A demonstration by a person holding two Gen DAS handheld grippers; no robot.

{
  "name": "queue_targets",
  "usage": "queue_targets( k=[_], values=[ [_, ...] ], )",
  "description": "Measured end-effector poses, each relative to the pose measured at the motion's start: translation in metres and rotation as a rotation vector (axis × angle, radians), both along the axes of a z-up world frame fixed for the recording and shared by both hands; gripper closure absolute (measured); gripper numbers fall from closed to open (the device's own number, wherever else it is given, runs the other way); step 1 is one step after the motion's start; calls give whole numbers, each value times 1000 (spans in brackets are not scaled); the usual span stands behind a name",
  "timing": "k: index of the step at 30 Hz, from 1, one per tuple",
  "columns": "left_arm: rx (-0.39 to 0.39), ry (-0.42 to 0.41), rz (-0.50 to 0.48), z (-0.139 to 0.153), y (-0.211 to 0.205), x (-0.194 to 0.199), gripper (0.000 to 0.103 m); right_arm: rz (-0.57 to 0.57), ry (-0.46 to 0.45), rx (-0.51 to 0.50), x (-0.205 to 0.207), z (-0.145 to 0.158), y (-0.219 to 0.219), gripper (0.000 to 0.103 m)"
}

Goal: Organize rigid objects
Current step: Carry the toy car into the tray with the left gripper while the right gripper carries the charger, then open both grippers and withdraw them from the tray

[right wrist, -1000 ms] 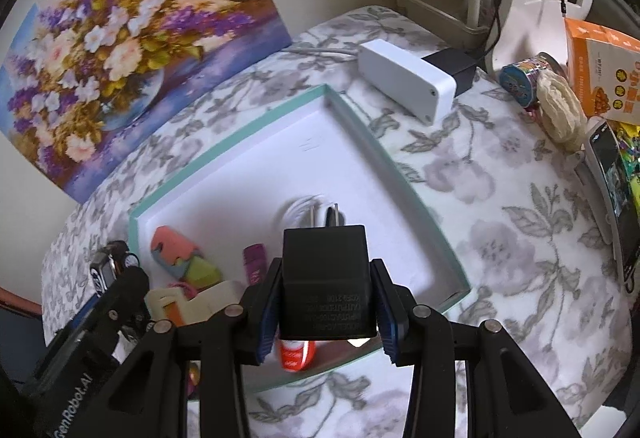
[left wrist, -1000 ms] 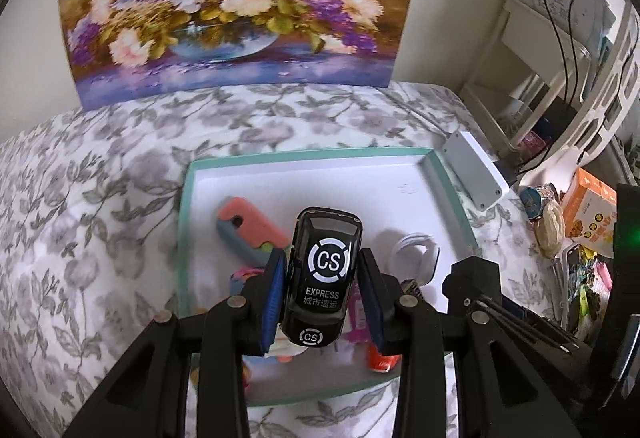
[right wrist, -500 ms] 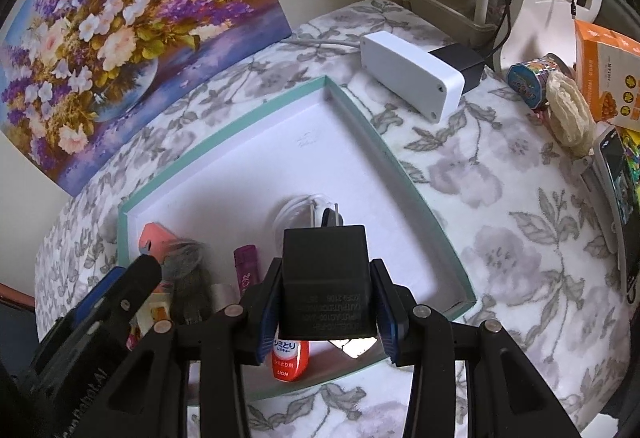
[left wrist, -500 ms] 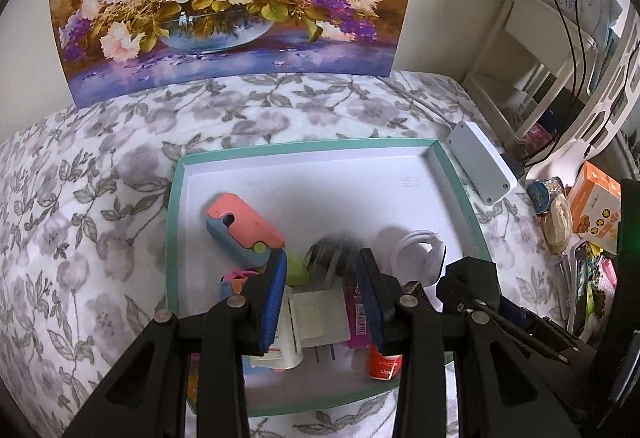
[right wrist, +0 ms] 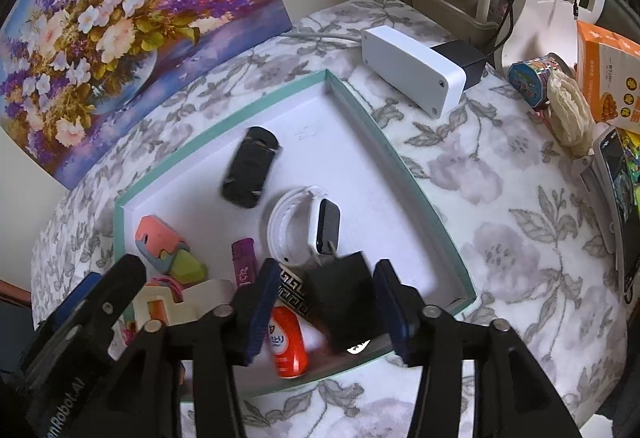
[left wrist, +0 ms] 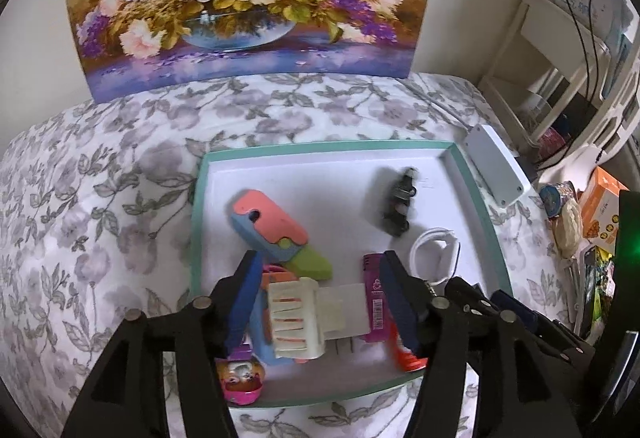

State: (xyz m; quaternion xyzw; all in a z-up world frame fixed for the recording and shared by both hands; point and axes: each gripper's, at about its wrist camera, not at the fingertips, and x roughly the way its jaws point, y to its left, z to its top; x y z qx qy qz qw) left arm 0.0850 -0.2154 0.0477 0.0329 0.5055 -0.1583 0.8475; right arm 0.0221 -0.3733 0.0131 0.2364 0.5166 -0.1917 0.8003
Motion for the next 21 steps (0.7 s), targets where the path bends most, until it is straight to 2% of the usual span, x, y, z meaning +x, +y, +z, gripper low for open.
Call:
queue_targets(
  k=[3, 5, 9, 11, 15, 17, 21],
  values=[
    [3, -1, 19, 1, 7, 1, 38, 16, 7, -8, 1, 0, 4, 42],
    [0, 1, 30, 1, 11, 1, 22, 27, 10, -12, 2, 0, 7, 38],
    [1, 5, 64, 1, 22, 1, 20, 41, 14, -28, 2, 1, 11, 28],
    [-1, 6, 82, 1, 29, 1, 16, 49, 14, -35, 1, 2, 15, 21],
    [0, 15, 125, -2, 45, 1, 15, 59, 20, -57, -1, 3, 21, 15],
    [11, 16, 147, -5, 52, 0, 7, 69, 19, -69, -2, 4, 26, 12],
    [36, 26, 188, -12, 68, -1, 6, 62, 36, -76, -4, 3, 34, 9]
  ],
)
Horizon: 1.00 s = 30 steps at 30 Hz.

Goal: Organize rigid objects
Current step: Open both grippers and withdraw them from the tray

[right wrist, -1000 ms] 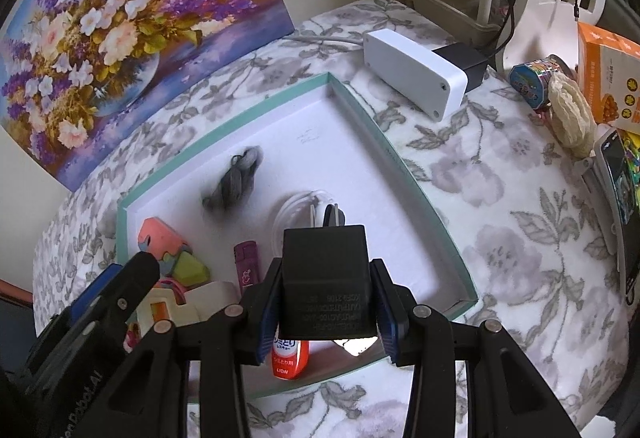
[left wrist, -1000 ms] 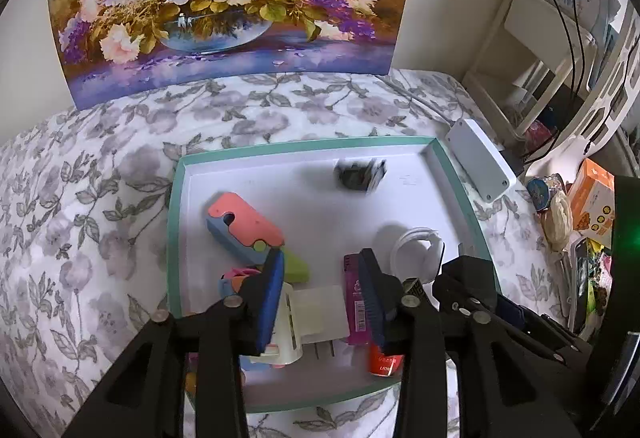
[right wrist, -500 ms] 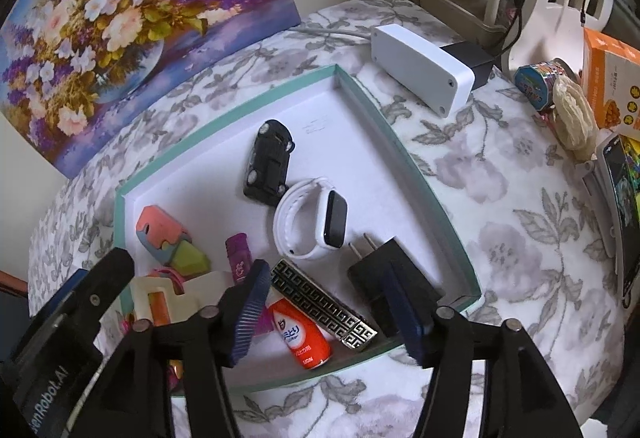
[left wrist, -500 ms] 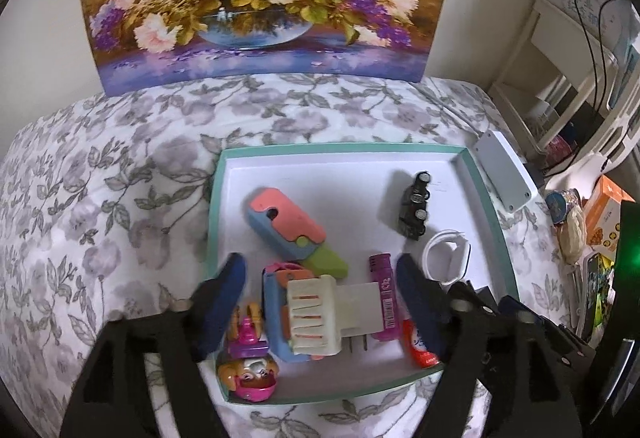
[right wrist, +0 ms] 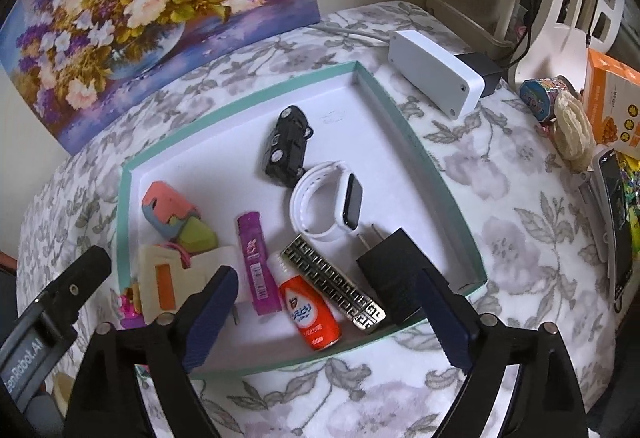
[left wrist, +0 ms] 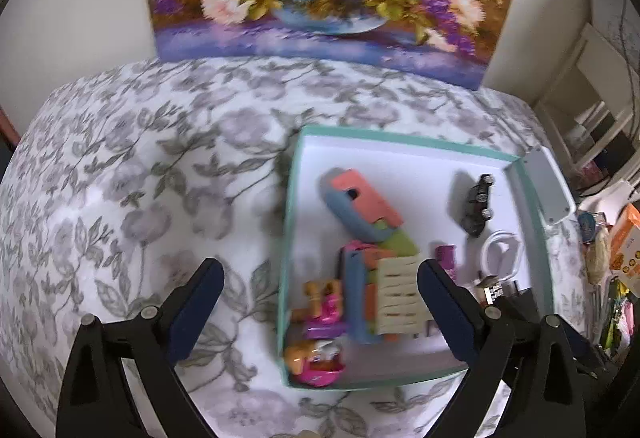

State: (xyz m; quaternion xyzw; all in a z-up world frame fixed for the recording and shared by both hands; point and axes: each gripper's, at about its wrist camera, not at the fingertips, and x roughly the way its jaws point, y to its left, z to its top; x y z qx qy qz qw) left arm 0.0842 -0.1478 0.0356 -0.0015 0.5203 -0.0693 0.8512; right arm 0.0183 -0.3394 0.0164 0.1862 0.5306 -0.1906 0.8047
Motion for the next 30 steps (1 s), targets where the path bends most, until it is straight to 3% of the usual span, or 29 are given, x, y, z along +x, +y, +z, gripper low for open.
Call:
queue_targets(
  k=[5, 17, 23, 30],
  values=[
    [1, 17, 35, -8, 17, -4, 5, 23, -2, -13, -4, 2, 11, 0],
    [10, 48, 74, -12, 49, -20, 5, 44, 1, -8, -19, 7, 38, 0],
    [6, 107, 116, -19, 66, -28, 5, 97, 17, -30, -30, 7, 59, 0],
    [75, 116, 124, -20, 76, -44, 5, 115, 26, -30, -44, 5, 70, 0]
  ],
)
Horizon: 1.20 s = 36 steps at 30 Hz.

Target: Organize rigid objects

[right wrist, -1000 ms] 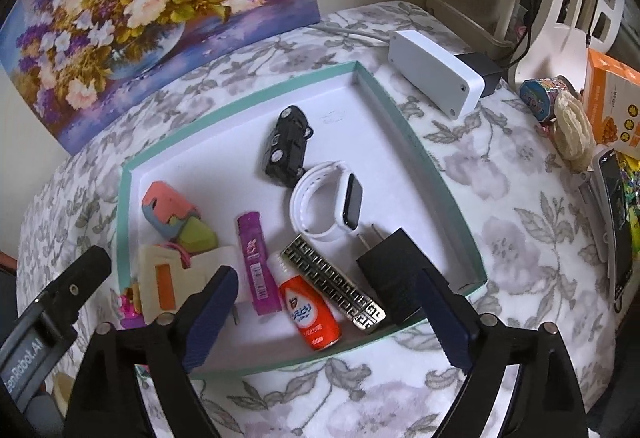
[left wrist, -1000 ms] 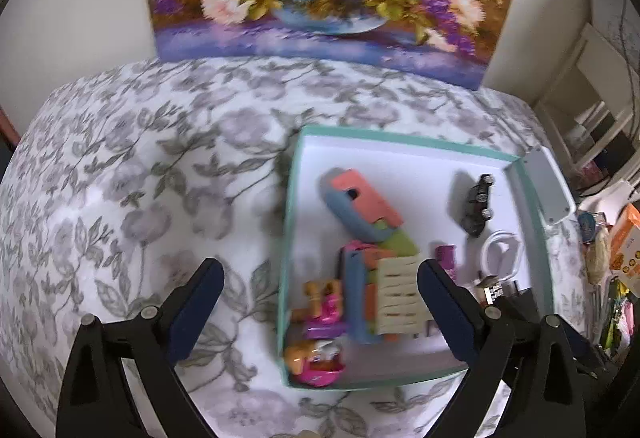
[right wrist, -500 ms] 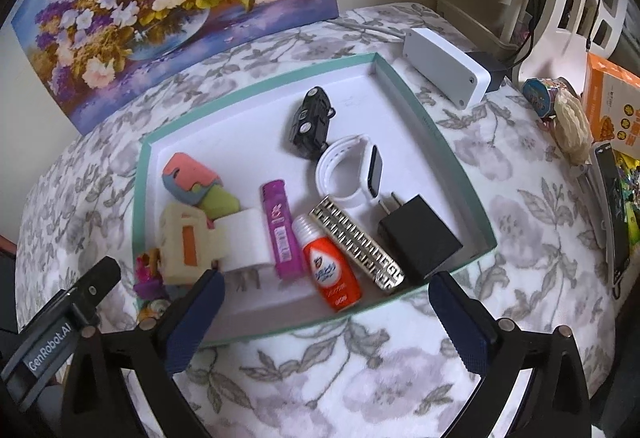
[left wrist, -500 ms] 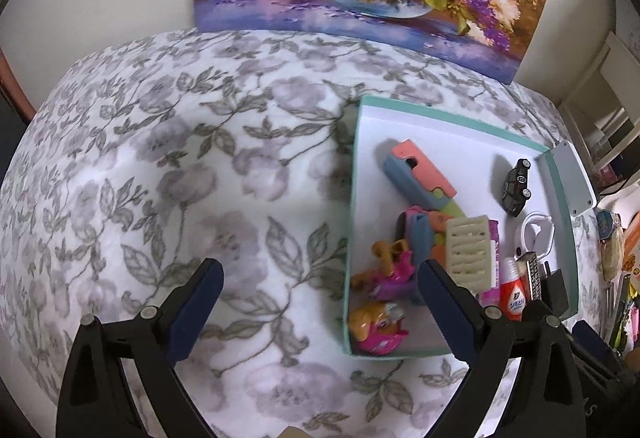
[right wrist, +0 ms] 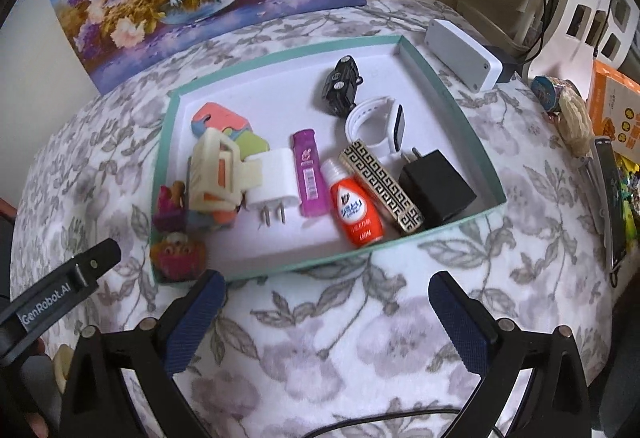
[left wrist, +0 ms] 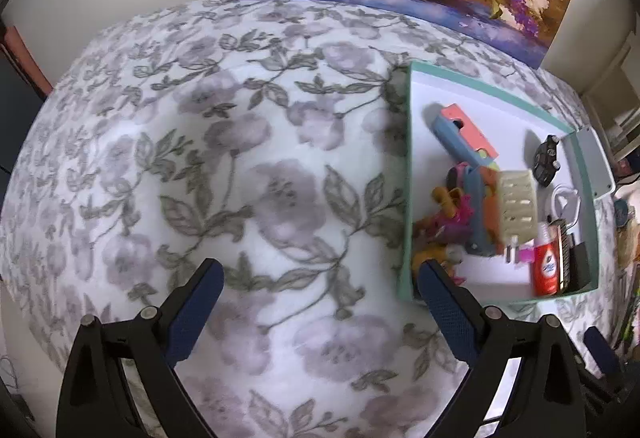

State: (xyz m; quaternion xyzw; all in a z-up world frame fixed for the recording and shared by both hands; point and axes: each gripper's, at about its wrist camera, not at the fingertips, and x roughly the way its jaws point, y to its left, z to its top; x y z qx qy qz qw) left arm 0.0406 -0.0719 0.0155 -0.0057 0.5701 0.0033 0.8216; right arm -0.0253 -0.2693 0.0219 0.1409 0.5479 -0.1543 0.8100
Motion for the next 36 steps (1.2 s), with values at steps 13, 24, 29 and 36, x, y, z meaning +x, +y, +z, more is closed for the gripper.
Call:
queue_targets(
  k=[13, 24, 29, 36],
  values=[
    [47, -6, -7, 8, 14, -33, 5, 3, 2, 9, -24, -1, 9, 0],
    [57, -7, 8, 10, 34, -52, 5, 14, 3, 10, -40, -1, 17, 0],
    [44, -9, 27, 11, 40, -52, 5, 24, -3, 5, -40, 1, 19, 0],
    [89, -12, -12, 12, 34, -52, 5, 39, -4, -3, -37, 1, 22, 0]
  ],
)
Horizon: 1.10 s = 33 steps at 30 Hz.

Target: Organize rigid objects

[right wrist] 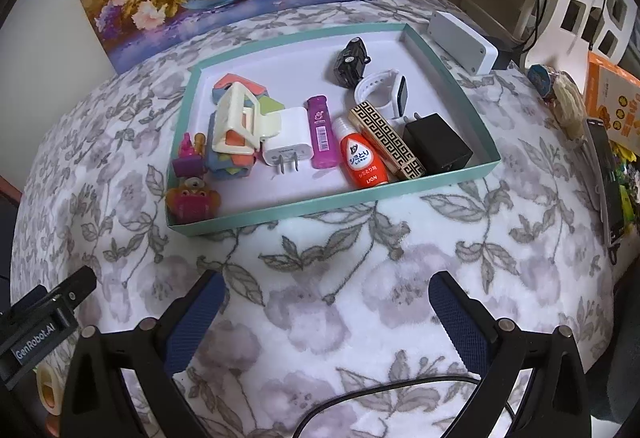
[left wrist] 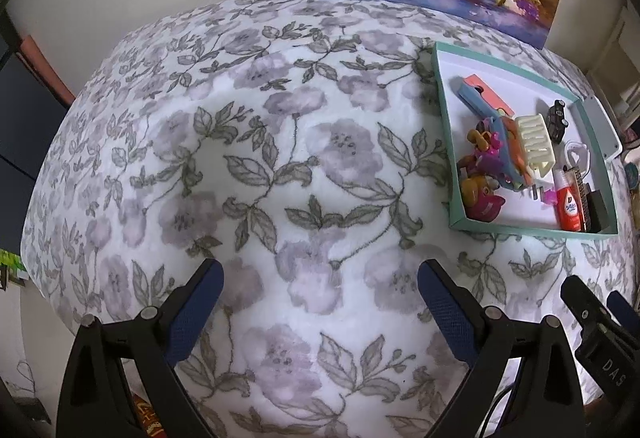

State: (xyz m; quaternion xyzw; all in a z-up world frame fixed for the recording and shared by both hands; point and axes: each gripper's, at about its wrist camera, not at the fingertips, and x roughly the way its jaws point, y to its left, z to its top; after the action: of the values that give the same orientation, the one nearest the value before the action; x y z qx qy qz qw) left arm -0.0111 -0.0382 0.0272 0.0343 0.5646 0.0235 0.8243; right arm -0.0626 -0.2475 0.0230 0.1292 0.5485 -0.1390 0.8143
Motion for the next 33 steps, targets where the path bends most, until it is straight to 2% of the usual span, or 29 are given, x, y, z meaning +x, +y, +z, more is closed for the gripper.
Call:
queue_targets(
  k=[4, 33],
  values=[
    [25, -4, -12, 0, 1, 1, 5, 10, 1, -8, 2, 0, 2, 0],
    [40, 17, -44, -5, 0, 3, 5, 14, 11, -16, 6, -5, 1, 0]
  ],
)
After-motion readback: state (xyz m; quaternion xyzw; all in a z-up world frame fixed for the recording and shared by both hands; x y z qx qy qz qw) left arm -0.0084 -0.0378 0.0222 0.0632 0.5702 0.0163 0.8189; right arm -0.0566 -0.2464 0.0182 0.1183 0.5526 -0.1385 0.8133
